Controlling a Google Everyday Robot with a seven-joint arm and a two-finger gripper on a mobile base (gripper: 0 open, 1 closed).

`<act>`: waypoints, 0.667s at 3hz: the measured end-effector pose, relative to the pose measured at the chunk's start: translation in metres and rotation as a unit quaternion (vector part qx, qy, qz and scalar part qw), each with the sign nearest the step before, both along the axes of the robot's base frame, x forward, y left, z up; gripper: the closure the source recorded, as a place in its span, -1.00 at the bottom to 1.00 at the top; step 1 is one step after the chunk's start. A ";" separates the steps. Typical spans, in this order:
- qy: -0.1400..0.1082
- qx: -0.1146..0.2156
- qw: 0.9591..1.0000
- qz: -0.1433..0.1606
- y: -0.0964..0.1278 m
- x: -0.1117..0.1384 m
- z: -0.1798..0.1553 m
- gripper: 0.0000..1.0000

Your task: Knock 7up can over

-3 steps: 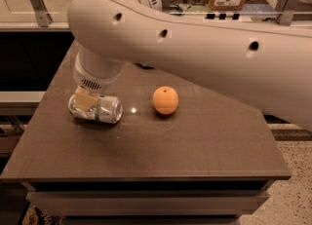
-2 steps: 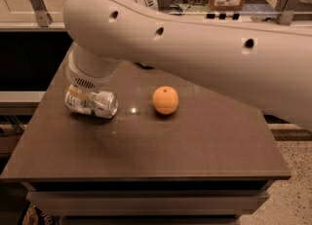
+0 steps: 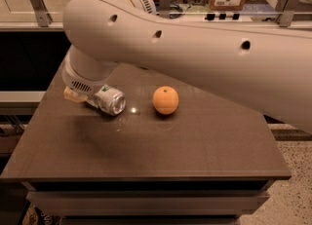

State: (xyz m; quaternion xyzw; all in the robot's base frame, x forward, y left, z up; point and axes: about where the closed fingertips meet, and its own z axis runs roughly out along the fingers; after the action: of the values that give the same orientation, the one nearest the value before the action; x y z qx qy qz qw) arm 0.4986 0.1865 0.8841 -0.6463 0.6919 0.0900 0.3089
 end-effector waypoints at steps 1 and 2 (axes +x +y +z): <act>0.000 0.005 1.000 0.001 0.000 -0.001 0.001 -0.71; -0.003 0.011 1.000 -0.001 -0.004 -0.001 0.004 -1.00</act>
Offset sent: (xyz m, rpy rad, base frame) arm 0.0010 -0.0076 0.0040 0.0368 -0.0041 -0.0077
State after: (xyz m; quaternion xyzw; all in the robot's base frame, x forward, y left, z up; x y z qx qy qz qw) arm 0.4975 0.1830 0.8882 -0.6425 0.6905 0.0959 0.3181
